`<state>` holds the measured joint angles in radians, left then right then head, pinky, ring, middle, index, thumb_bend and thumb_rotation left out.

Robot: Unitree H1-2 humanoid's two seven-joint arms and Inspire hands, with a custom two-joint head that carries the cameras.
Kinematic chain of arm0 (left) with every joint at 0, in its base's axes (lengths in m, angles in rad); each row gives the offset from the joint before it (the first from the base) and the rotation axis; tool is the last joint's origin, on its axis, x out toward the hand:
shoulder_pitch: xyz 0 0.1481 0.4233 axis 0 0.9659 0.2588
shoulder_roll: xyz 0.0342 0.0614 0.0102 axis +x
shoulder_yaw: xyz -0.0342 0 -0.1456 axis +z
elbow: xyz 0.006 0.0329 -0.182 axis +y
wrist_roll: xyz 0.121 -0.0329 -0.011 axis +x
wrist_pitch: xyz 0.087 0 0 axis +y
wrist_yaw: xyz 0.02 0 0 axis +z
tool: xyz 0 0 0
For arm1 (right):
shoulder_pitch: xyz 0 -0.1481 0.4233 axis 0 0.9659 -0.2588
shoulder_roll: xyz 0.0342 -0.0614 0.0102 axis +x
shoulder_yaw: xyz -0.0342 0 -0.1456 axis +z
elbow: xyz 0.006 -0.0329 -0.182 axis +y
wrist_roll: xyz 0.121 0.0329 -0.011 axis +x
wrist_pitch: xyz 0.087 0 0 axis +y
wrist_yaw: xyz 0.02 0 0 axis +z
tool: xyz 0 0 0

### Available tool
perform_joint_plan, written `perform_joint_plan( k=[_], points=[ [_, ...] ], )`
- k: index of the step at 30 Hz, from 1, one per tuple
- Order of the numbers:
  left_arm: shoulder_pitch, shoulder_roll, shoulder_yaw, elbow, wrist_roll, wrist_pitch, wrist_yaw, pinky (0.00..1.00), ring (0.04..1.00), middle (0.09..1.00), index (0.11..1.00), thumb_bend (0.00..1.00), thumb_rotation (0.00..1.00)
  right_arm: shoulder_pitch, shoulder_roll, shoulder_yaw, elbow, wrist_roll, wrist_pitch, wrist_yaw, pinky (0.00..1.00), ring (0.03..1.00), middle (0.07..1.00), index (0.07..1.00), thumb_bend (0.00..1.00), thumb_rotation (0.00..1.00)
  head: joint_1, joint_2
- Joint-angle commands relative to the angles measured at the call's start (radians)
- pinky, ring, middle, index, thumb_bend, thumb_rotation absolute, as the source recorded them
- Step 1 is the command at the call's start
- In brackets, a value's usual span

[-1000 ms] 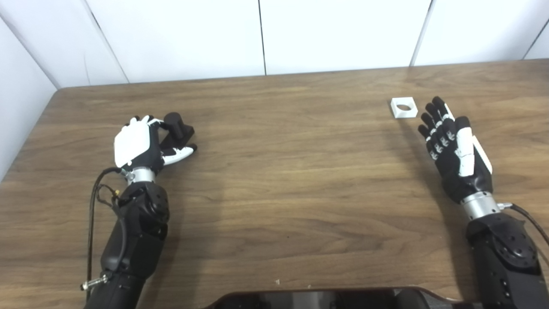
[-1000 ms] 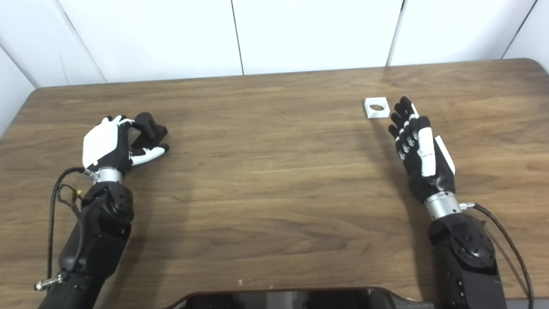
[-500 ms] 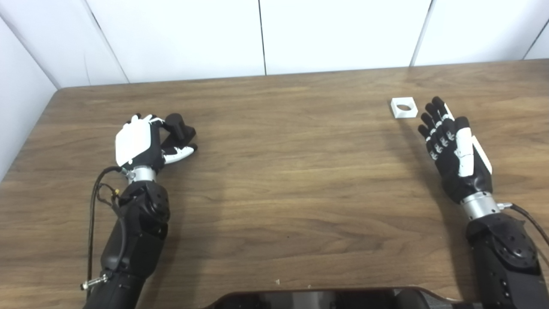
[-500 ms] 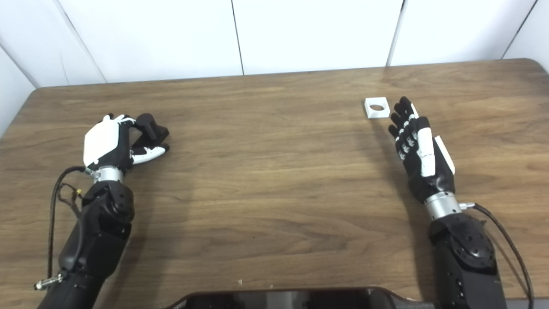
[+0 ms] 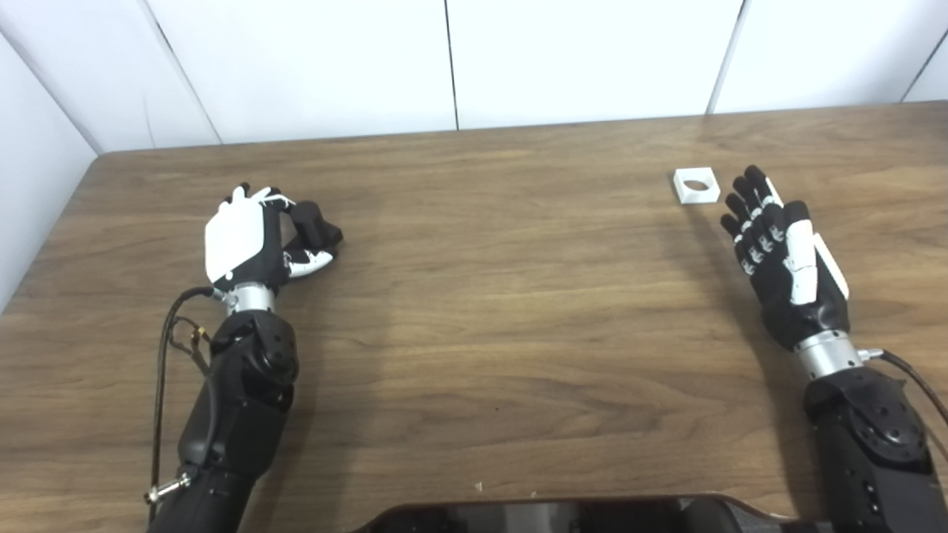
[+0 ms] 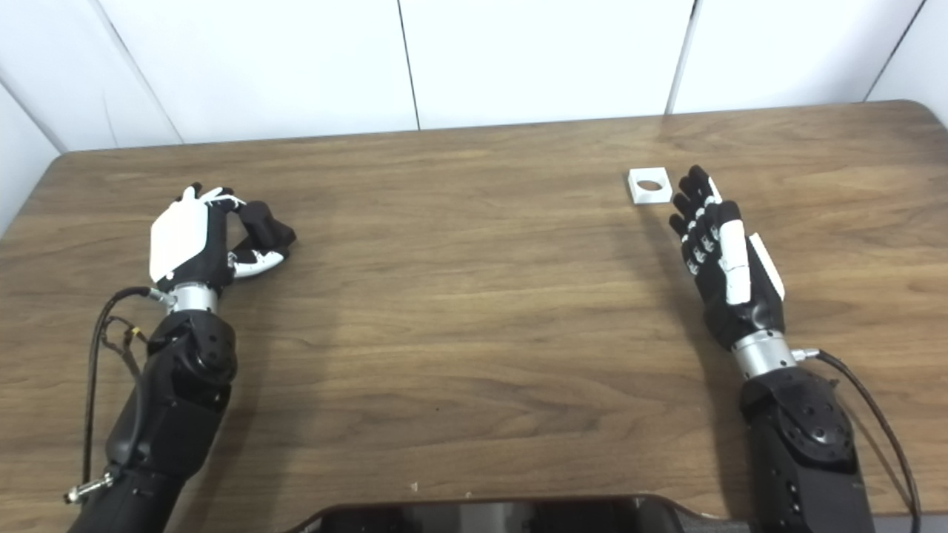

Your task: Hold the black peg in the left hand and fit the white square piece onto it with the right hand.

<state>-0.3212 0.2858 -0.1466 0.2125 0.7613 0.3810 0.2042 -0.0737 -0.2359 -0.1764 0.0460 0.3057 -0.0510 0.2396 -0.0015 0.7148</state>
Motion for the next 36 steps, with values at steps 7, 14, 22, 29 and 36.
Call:
perform_joint_plan(
  k=[7,14,22,29,36],
  points=[
    [-0.018,0.011,0.009,0.007,-0.007,0.017,0.01,1.0,1.0,0.882,0.489,0.52,0.06,0.065,0.006,0.004,0.077,0.007,-0.02,0.018,1.0,1.0,1.0,1.0,0.56,1.0,0.005,0.002],
    [-0.014,0.012,0.006,0.001,-0.007,0.021,0.008,1.0,1.0,0.885,0.489,0.52,0.06,0.057,0.009,0.002,0.089,0.007,-0.033,0.018,1.0,1.0,1.0,1.0,0.55,1.0,0.007,0.002],
    [-0.004,0.013,0.012,-0.018,-0.024,0.012,0.0,1.0,1.0,0.89,0.487,0.52,0.05,0.057,0.011,0.003,0.09,0.007,-0.037,0.019,1.0,1.0,1.0,1.0,0.55,1.0,0.007,0.004],
    [0.012,0.003,0.011,-0.048,-0.03,0.017,-0.012,0.96,1.0,0.893,0.489,0.52,0.06,0.06,0.012,0.003,0.082,0.006,-0.024,0.015,1.0,1.0,1.0,1.0,0.55,1.0,0.006,0.005],
    [0.045,-0.007,-0.012,-0.114,-0.024,0.044,-0.043,0.92,1.0,0.898,0.489,0.52,0.06,0.059,0.015,0.006,0.083,0.005,-0.024,0.015,1.0,1.0,1.0,1.0,0.56,1.0,0.005,0.003]
  ],
)
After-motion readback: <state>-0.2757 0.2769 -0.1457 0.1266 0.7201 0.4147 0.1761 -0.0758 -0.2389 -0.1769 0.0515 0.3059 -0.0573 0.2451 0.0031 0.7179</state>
